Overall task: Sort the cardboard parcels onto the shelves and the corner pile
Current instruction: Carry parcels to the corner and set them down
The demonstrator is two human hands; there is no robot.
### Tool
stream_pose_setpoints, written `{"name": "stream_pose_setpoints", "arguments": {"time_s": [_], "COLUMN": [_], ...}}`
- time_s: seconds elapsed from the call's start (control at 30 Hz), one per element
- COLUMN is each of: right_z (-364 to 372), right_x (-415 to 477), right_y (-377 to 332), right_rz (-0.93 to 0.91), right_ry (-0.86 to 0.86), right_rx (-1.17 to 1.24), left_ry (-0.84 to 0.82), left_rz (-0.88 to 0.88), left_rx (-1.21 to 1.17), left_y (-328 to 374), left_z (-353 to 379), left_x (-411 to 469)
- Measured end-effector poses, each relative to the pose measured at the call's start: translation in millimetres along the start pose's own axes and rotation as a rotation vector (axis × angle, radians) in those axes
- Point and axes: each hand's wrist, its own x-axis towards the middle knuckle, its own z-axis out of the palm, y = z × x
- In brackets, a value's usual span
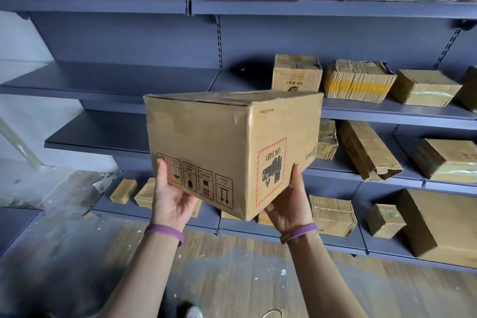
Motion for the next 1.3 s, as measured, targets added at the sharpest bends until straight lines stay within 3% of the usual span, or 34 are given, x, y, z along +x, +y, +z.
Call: {"name": "stream_pose_setpoints", "arguments": {"time_s": [0.3,0.43,0.57,0.67,0.83,1.03,1.13,1.23,1.3], "right_z": [-19.2,-21.1,-8.2,-1.1,0.2,-10.7,-14.9,-22.5,-21.5], "right_x": [14.2,11.3,9.3,9.4,6.3,0.0,-4.8,3.4,5.1], "right_y": [-32.0,-28.6,-17.5,-14.0,-10.3,-8.6,-15.8,-21.3,-22.6], "right_rz": [-0.109,-0.145,-0.285,-0.374,-0.426,-0.285,-0.179,-0.157,-0.149], "right_ry": [0.083,0.133,0.256,0.289,0.342,0.249,0.173,0.167,0.090], "right_rx": [0.041,0.073,0.059,0.087,0.093,0.001,0.015,-0.183,-0.117], "left_ry": [-0.022,-0.126,-0.174,-0.244,-0.200,-0.055,-0.023,-0.011,0.024], "left_rz": [0.036,-0.161,-0.293,-0.194,-0.011,0.059,0.062,0.058,0.069], "left_rx": [0.259,0.014,-0.050,-0.034,0.012,0.188,0.152,0.122,0.119], "left_y": [17.5,19.7,11.3,-1.8,-14.1,-6.7,1.7,6.6,11.2], "left_z": [-7.5,1.4,3.8,11.3,15.3,8.2,-1.7,-11.6,-13.1], "left_x": [0.3,-0.7,-0.6,-9.3,-18.5,-7.8,-4.0,-2.7,-5.3]}}
